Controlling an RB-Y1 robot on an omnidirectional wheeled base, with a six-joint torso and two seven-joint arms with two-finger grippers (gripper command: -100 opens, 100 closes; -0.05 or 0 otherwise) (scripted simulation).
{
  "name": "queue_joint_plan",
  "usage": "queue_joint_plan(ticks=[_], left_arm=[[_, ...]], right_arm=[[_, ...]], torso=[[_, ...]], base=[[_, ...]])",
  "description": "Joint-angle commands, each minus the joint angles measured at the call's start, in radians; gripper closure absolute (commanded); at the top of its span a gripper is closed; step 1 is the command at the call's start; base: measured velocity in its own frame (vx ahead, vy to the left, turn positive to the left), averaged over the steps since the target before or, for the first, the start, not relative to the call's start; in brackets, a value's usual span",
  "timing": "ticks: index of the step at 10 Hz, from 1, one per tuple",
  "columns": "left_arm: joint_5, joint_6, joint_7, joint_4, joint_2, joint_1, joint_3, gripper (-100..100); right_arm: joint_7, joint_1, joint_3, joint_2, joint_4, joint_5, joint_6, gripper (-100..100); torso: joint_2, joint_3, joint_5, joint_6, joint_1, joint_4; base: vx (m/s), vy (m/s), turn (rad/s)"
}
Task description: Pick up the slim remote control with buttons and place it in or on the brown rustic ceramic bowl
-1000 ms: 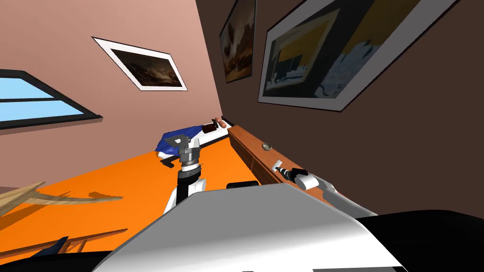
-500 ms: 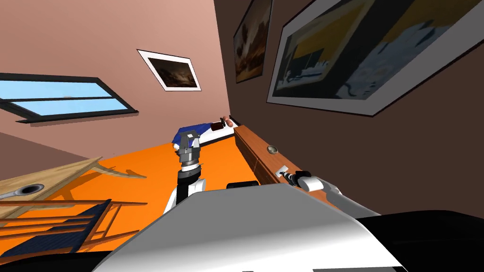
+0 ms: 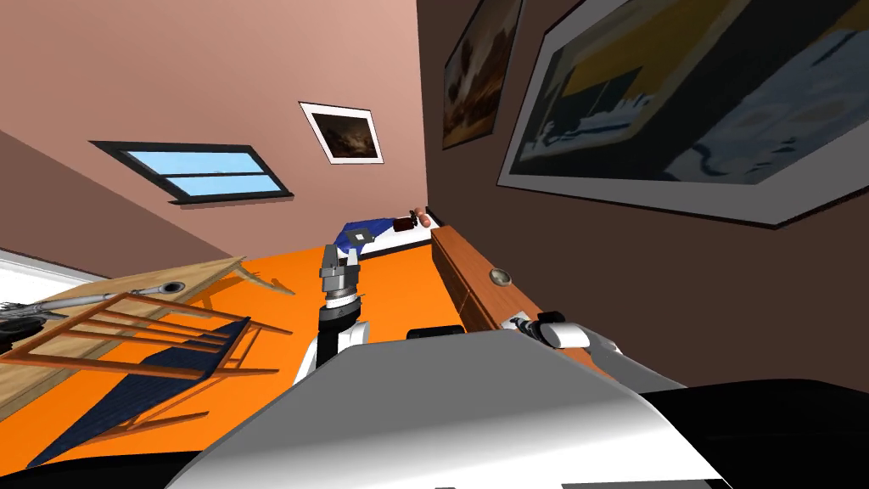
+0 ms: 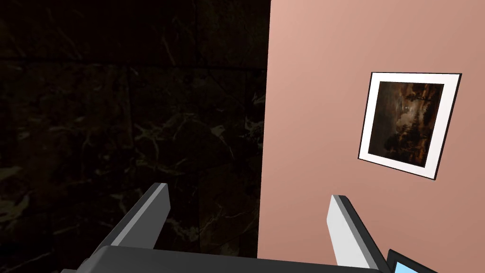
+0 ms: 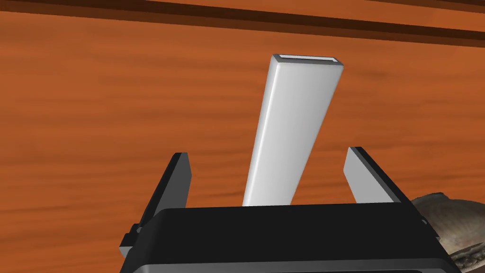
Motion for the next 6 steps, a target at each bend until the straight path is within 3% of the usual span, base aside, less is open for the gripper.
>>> queue_joint_plan(ticks=[1,2,6], left_arm=[[0.000,0.000,0.000,0.000,0.000,0.000,0.000,0],[0.000,0.000,0.000,0.000,0.000,0.000,0.000,0],[0.000,0.000,0.000,0.000,0.000,0.000,0.000,0]], right_arm=[[0.007,-0.004,0.014,0.001,0.050,-0.039,0.013,-100],[0.007,-0.004,0.014,0.001,0.051,-0.039,0.013,-100],[0.014,-0.009,0.049,0.024,0.169,-0.127,0.038,-100]], torso=[[0.000,0.000,0.000,0.000,0.000,0.000],[0.000,0.000,0.000,-0.001,0.000,0.000],[-0.001,0.000,0.000,-0.001,-0.001,0.000]], base=[[0.018,-0.063,0.265],[0.015,-0.054,0.171],[0.023,-0.081,0.351]])
